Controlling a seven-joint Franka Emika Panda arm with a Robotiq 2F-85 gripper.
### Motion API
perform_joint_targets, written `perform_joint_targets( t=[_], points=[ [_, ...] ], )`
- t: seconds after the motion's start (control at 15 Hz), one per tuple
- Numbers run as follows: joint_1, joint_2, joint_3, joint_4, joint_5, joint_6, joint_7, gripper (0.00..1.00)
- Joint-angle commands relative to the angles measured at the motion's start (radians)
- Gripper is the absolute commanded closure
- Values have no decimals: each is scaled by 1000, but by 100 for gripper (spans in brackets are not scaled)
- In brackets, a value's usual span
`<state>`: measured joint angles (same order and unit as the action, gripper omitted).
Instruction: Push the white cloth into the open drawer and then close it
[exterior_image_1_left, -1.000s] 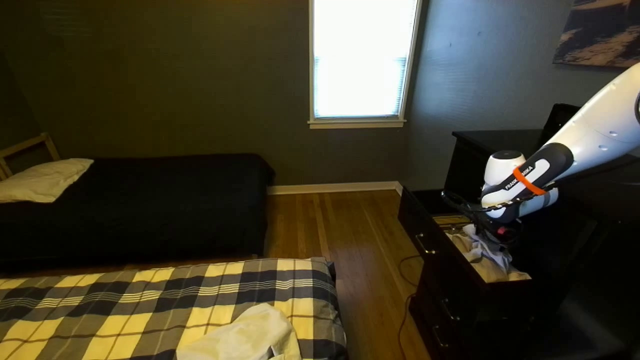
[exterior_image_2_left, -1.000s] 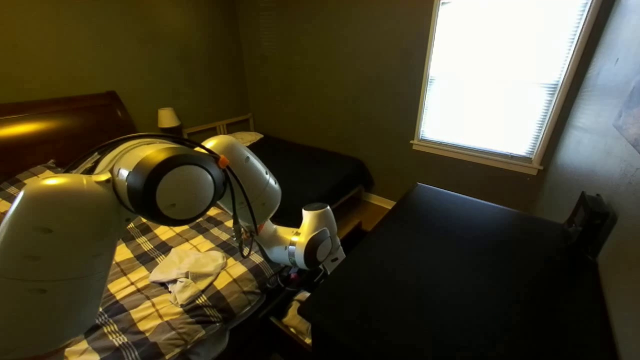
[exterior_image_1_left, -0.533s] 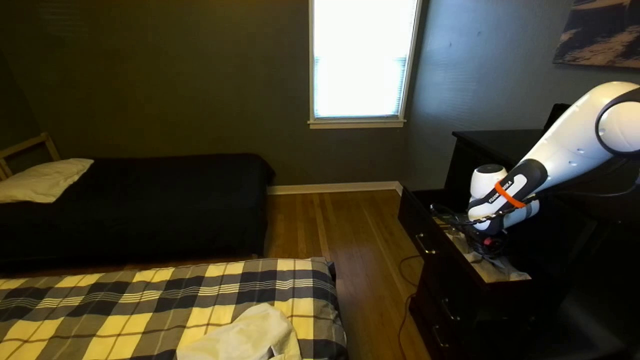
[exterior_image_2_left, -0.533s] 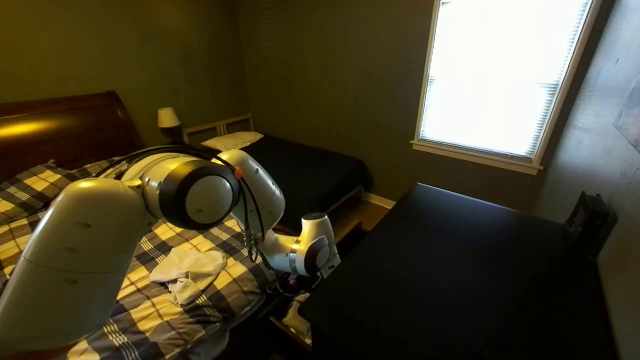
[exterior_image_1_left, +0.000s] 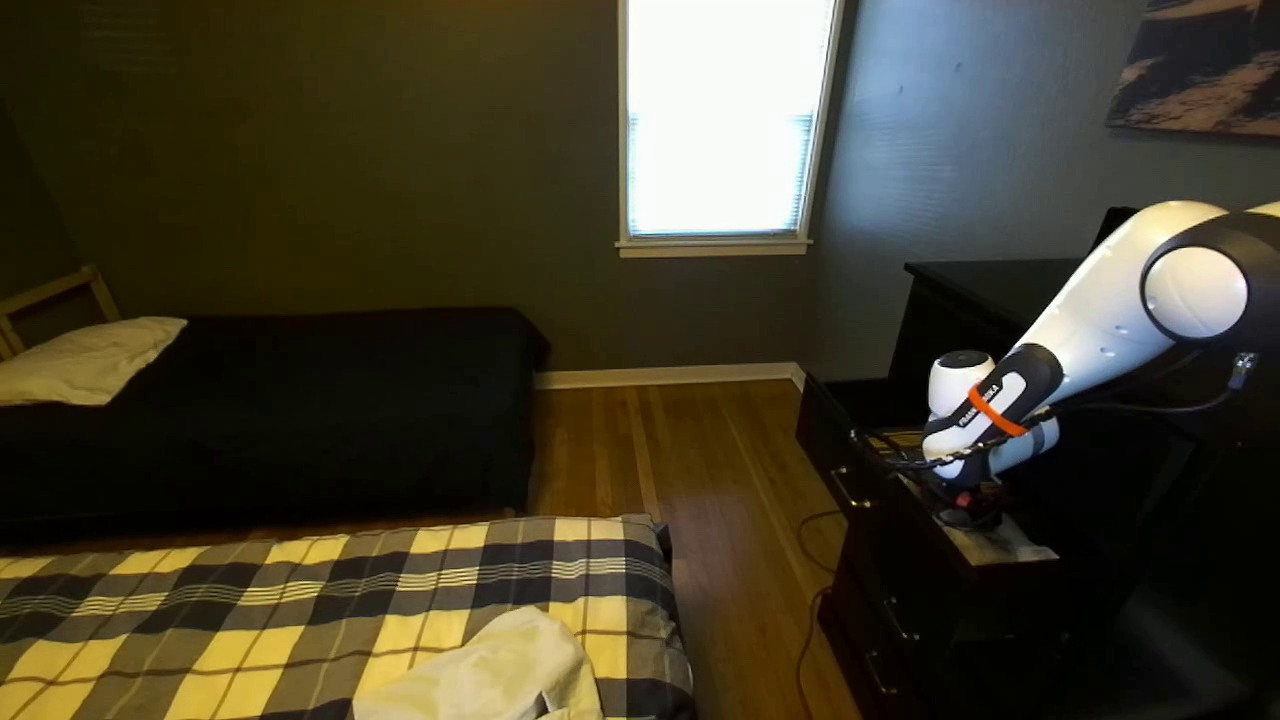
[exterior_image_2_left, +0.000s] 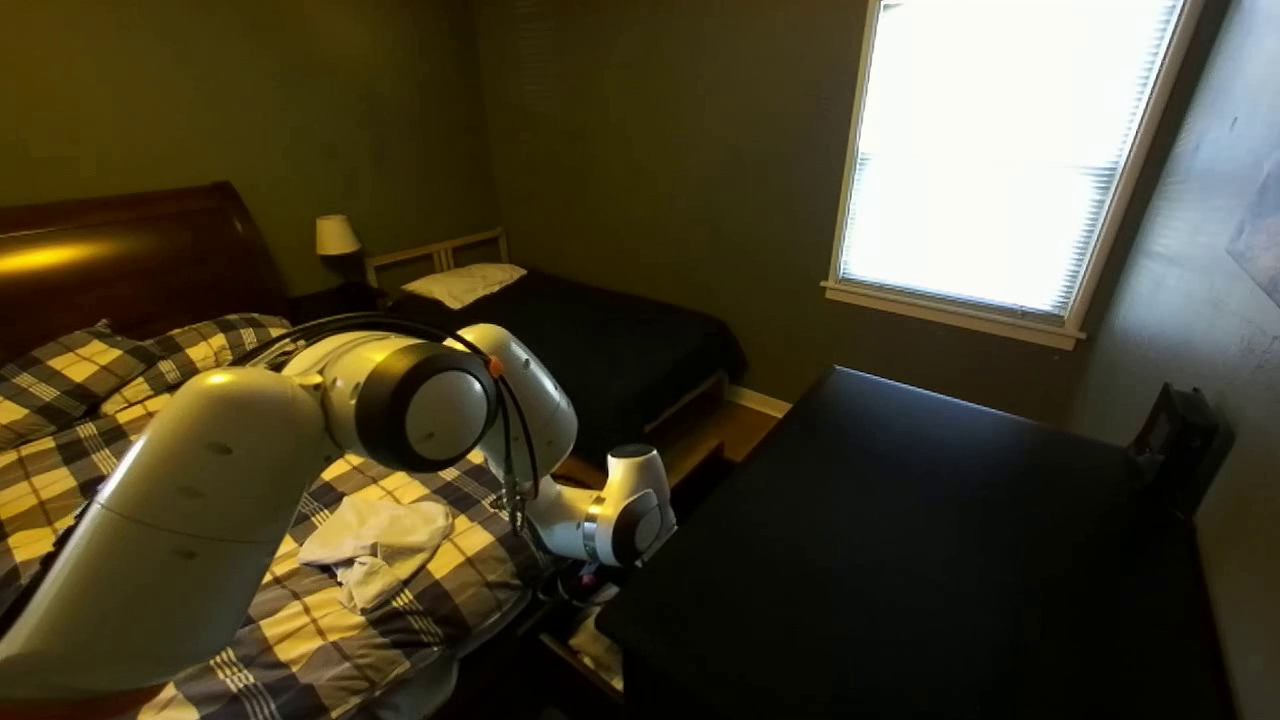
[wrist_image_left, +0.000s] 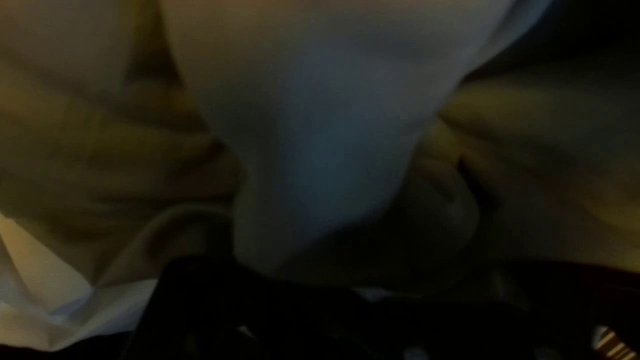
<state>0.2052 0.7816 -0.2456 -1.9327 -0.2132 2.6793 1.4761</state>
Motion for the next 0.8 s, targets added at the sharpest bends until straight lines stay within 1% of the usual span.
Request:
perform_joint_targets(
  t=[0.0,0.2,0.4,0.6,0.73],
  points=[
    [42,-33,-38,-9,23,-25,19,0],
    [47,-125,-42,-59,30,-38,18,0],
    [34,-223,-21,-110,34,-33,0,0],
    [39,-309,-9,-165,14,-2,7,0],
    [24,-360,27,-206,16,42,-30,0]
  ],
)
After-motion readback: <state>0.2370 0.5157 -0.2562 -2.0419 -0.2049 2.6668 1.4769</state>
